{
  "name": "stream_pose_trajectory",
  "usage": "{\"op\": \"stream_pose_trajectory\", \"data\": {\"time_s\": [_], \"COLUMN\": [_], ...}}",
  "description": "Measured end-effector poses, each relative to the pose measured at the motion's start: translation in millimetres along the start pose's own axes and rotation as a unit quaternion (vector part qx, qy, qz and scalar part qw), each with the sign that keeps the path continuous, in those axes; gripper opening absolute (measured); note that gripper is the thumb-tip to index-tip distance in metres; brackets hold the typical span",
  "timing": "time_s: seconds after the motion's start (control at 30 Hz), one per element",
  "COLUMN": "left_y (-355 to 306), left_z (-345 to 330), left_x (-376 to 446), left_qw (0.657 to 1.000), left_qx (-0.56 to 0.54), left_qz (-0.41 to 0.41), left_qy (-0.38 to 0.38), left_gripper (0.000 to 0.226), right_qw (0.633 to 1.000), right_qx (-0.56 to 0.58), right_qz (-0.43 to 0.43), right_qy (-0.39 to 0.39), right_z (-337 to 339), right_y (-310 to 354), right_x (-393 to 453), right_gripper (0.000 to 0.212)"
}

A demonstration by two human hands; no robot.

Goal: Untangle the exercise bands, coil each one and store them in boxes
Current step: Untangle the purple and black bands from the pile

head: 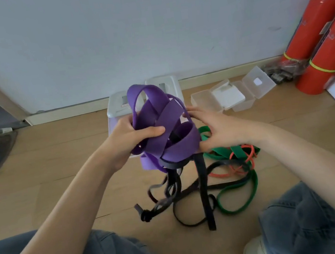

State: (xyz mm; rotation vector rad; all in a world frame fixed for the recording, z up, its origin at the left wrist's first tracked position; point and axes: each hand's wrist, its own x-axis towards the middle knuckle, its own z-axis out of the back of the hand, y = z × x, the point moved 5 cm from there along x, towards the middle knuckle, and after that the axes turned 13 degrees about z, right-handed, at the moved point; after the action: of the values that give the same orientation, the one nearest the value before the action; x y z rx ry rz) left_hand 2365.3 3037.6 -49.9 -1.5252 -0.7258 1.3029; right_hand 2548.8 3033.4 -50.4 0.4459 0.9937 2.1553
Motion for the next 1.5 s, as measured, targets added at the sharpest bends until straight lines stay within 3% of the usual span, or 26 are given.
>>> {"op": "stream_pose_trajectory", "data": {"time_s": [0.1,0.17,0.27,0.33,0.43,0.53,0.67,0.77,0.87,1.0,1.13,1.27,1.33,1.4,1.47,1.5], "left_y": [-11.2,-12.0,-3.5,1.3,0.5,-3.2,1.0,23.2,36.6,47.8,62.5,67.6,65.6,54.1,36.0,33.6], "left_z": [1.0,3.7,13.7,17.3,5.1,-6.8,10.5,20.1,21.0,33.4,61.4,90.3,74.1,41.9,-2.6,-17.4], "left_x": [-4.1,-3.5,-0.3,1.8,3.8,3.5,4.5,5.4,9.9,22.8,29.3,23.3,21.9,21.8,12.6,11.8], "left_qw": [0.996,0.992,0.976,0.964,0.967,0.972,0.981,0.978,0.972,0.978,0.968,0.901,0.895,0.916,0.954,0.958], "left_qx": [-0.080,-0.124,-0.193,-0.225,-0.222,-0.203,-0.136,-0.082,-0.087,-0.056,0.034,0.265,0.329,0.353,0.298,0.286], "left_qz": [-0.005,0.012,0.053,0.077,0.101,0.119,0.139,0.193,0.216,0.197,0.192,0.193,0.189,0.134,0.028,-0.028], "left_qy": [0.026,-0.003,-0.084,-0.115,-0.075,0.002,0.019,0.011,0.031,-0.043,-0.156,-0.283,-0.235,-0.132,0.000,0.027], "left_gripper": [0.037,0.033,0.019,0.013,0.008,0.015,0.046,0.068,0.059,0.019,0.024,0.032,0.049,0.063,0.043,0.033], "right_qw": [0.997,0.998,0.977,0.983,0.996,0.985,0.968,0.978,0.976,0.967,0.956,0.925,0.941,0.955,0.957,0.954], "right_qx": [0.080,-0.003,-0.151,-0.145,-0.077,-0.157,-0.240,-0.198,-0.129,-0.103,-0.089,-0.124,-0.037,0.047,0.109,0.139], "right_qz": [-0.003,-0.048,-0.145,-0.100,0.021,0.054,0.034,-0.027,-0.097,-0.127,-0.171,-0.184,-0.134,-0.090,-0.072,-0.060], "right_qy": [-0.002,-0.042,-0.049,-0.057,-0.042,-0.052,-0.066,-0.065,-0.146,-0.196,-0.223,-0.310,-0.310,-0.279,-0.260,-0.259], "right_z": [-10.9,-2.3,23.7,25.9,-0.3,-17.7,-10.1,3.7,26.5,42.4,48.3,68.9,64.1,49.2,36.4,32.7], "right_y": [2.5,-4.0,-18.6,-15.8,9.6,10.6,1.8,-11.2,-22.5,-26.9,-32.6,-31.8,-26.0,-13.1,-3.7,-0.2], "right_x": [3.3,2.6,-8.9,-10.2,1.3,11.6,11.8,7.6,0.5,-3.1,-10.9,-22.2,-18.2,-6.4,4.5,8.5], "right_gripper": [0.093,0.104,0.100,0.099,0.090,0.073,0.049,0.041,0.030,0.031,0.023,0.017,0.010,0.007,0.003,0.007]}}
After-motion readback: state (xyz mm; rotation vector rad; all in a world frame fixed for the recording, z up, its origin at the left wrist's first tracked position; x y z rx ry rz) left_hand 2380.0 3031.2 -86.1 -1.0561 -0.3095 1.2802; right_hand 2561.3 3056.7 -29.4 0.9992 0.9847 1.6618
